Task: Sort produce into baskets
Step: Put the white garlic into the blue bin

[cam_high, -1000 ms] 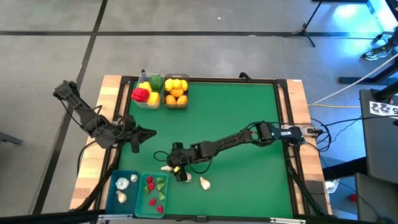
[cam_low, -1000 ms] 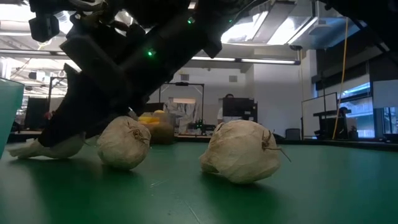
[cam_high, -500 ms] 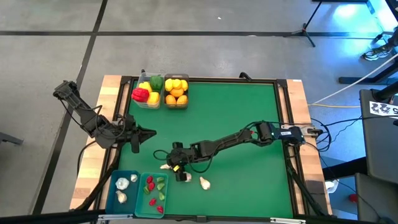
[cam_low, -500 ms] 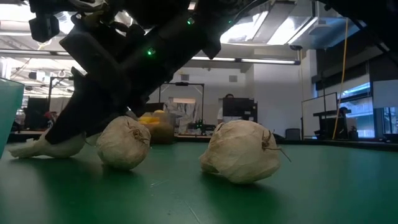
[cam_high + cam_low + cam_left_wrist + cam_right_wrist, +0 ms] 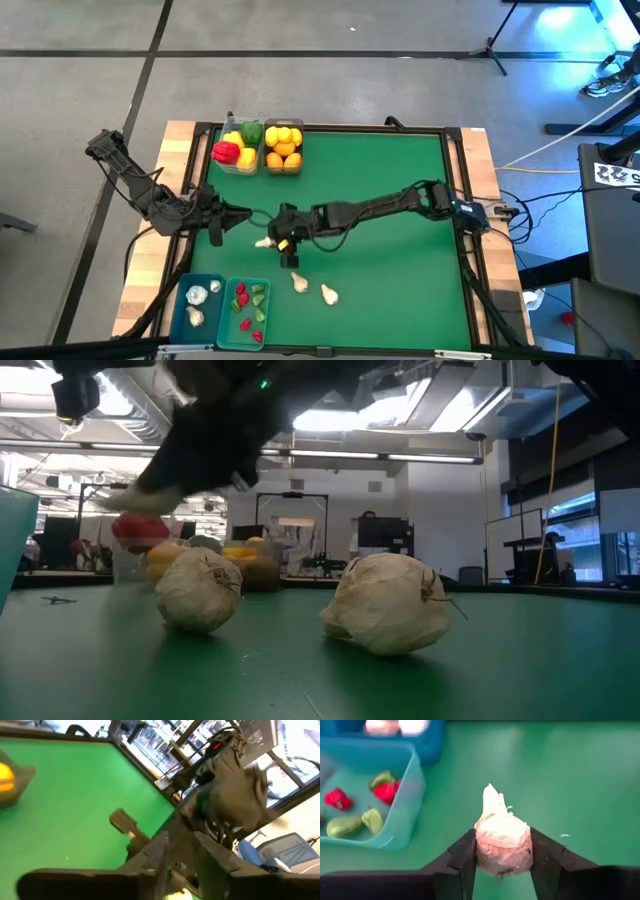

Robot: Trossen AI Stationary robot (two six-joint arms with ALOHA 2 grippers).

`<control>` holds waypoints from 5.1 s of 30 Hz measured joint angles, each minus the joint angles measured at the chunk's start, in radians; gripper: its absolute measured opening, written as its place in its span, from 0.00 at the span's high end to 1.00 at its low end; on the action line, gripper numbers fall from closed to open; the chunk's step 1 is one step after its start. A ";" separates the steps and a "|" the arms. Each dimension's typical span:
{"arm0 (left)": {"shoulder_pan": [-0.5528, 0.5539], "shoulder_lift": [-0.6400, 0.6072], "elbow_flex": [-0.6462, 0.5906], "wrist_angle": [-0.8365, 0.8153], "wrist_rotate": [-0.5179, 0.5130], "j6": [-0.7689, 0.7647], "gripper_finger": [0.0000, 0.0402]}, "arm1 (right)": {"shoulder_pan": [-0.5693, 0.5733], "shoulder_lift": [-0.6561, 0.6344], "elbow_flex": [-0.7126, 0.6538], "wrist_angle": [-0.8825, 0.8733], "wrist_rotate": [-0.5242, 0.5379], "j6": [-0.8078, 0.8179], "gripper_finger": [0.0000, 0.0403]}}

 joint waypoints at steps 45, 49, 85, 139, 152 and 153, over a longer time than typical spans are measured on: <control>0.274 0.224 0.000 0.830 -0.238 0.365 0.39 | -0.111 -0.315 0.000 0.154 0.270 0.027 0.66; 0.306 0.248 0.000 0.871 -0.188 0.391 0.40 | -0.111 -0.315 0.000 0.147 0.268 0.027 0.66; 0.330 0.256 0.000 0.868 -0.268 0.311 0.94 | -0.112 -0.315 0.000 0.145 0.300 -0.026 0.64; -0.250 0.213 0.000 -0.418 0.891 -0.461 0.82 | -0.001 -0.393 -0.010 -0.534 0.173 -0.077 0.12; -0.250 0.255 0.000 -0.340 0.929 -0.408 0.51 | 0.000 -0.393 -0.010 -0.539 0.172 -0.068 0.12; -0.250 0.253 0.000 -0.318 0.930 -0.404 0.49 | 0.000 -0.393 -0.010 -0.539 0.172 -0.054 0.12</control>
